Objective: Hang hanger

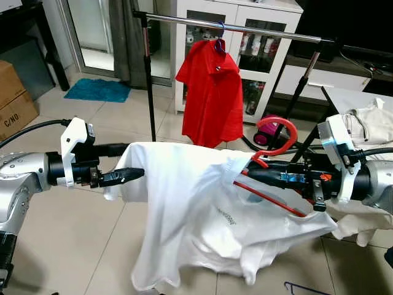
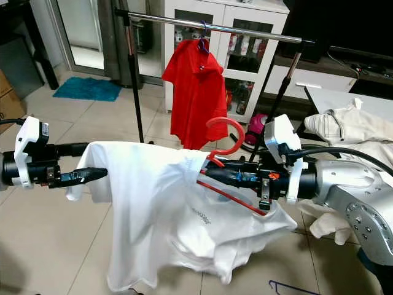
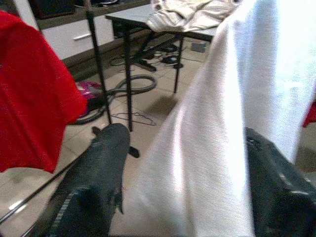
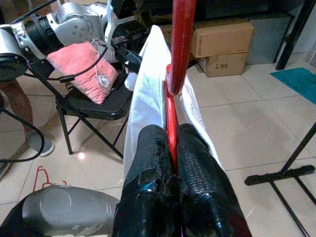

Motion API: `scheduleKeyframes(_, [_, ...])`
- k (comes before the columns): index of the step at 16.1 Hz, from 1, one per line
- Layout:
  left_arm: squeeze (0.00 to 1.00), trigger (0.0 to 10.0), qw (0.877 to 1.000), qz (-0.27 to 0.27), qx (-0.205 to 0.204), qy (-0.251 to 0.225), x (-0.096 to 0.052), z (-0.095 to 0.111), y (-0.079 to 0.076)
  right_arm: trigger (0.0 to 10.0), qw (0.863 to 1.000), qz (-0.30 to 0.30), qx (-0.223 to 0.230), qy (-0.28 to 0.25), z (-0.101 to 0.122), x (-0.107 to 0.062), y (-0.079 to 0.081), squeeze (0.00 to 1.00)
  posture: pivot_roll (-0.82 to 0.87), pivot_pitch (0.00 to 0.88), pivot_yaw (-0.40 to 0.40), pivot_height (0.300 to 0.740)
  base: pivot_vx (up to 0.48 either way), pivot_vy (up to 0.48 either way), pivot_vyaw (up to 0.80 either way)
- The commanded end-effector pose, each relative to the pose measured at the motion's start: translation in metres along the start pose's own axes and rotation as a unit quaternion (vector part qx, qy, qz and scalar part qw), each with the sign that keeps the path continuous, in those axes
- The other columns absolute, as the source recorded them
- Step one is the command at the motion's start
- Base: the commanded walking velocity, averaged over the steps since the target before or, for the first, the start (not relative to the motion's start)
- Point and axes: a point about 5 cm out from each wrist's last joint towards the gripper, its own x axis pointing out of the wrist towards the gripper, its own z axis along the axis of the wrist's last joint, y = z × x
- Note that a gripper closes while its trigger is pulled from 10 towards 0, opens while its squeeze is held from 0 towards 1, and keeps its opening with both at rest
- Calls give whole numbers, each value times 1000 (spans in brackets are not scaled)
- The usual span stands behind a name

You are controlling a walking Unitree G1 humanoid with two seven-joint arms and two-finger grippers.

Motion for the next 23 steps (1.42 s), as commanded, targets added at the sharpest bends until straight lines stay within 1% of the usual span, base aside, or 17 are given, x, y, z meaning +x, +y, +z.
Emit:
scheduleKeyframes(1, [0, 0, 1000, -17, 8, -6, 3, 6, -2, 10000, 1000, 3, -16, -5, 7, -5, 1, 0, -42, 0, -29, 740, 0, 0, 0])
scheduleKeyframes(5, [0, 0, 1000, -21, -5, -9, 3, 5, -4, 10000, 1000, 6, -18, -6, 8, -4, -1, 0, -38, 0, -37, 740, 0, 0, 0])
scheduleKeyframes(11, [0, 0, 1000, -15, -10, -5, 2, 3, -4, 10000, 1000, 7, -20, -2, 8, -3, -2, 0, -37, 0, -43, 740, 0, 0, 0])
scheduleKeyframes(18, [0, 0, 1000, -9, -12, -11, 2, 2, -2, 10000, 1000, 3, -23, 3, 7, -4, -5, 0, -40, 0, -44, 740, 0, 0, 0])
scheduleKeyframes(20, [0, 0, 1000, 1, -11, -16, 1, 3, 0, 10000, 1000, 3, -23, 4, 7, -5, -5, 0, -40, 0, -45, 740, 0, 0, 0])
scheduleKeyframes(21, [0, 0, 998, 35, -12, -42, -5, 7, 7, 10000, 1000, -1, -21, 7, 5, -6, -6, 0, -40, 0, -44, 740, 0, 0, 0])
scheduleKeyframes(23, [0, 0, 996, 61, -21, -69, -15, 11, 12, 10000, 1000, -6, -19, 9, 4, -7, -7, 0, -42, 0, -42, 740, 0, 0, 0])
